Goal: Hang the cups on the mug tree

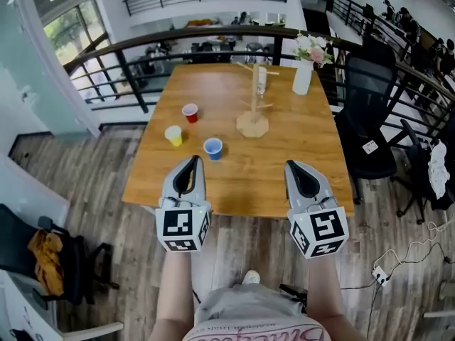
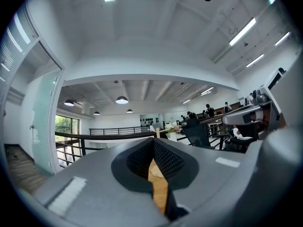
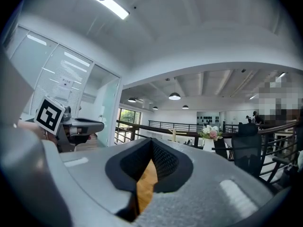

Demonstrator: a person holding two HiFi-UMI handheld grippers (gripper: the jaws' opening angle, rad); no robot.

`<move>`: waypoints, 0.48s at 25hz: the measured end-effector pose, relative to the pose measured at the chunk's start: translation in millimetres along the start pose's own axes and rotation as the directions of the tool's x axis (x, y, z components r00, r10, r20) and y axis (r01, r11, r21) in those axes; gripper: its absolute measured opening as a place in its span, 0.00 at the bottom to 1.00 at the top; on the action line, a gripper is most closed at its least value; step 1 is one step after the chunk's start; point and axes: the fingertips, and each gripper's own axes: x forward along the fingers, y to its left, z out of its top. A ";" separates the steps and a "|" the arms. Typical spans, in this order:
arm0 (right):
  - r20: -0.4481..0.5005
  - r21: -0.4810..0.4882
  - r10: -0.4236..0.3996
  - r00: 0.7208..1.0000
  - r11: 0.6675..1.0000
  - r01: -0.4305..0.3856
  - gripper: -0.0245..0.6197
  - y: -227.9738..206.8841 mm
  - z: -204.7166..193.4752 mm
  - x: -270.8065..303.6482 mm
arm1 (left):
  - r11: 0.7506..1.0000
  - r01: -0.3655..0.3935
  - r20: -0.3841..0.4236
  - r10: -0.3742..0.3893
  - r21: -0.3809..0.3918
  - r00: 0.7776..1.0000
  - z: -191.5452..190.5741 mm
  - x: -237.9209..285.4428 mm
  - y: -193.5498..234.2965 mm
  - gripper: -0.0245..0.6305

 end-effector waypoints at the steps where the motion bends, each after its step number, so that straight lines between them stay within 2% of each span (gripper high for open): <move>1: 0.000 0.003 0.005 1.000 1.000 -0.005 0.04 -1.9 -1.2 3.2 | 1.000 -0.002 -0.006 0.002 0.002 1.000 -1.7 3.4 -0.4 0.05; 12: -0.013 0.027 0.002 1.000 1.000 -0.001 0.04 -9.5 -14.9 23.4 | 1.000 -0.004 -0.027 0.004 -0.006 1.000 -11.5 26.1 11.1 0.05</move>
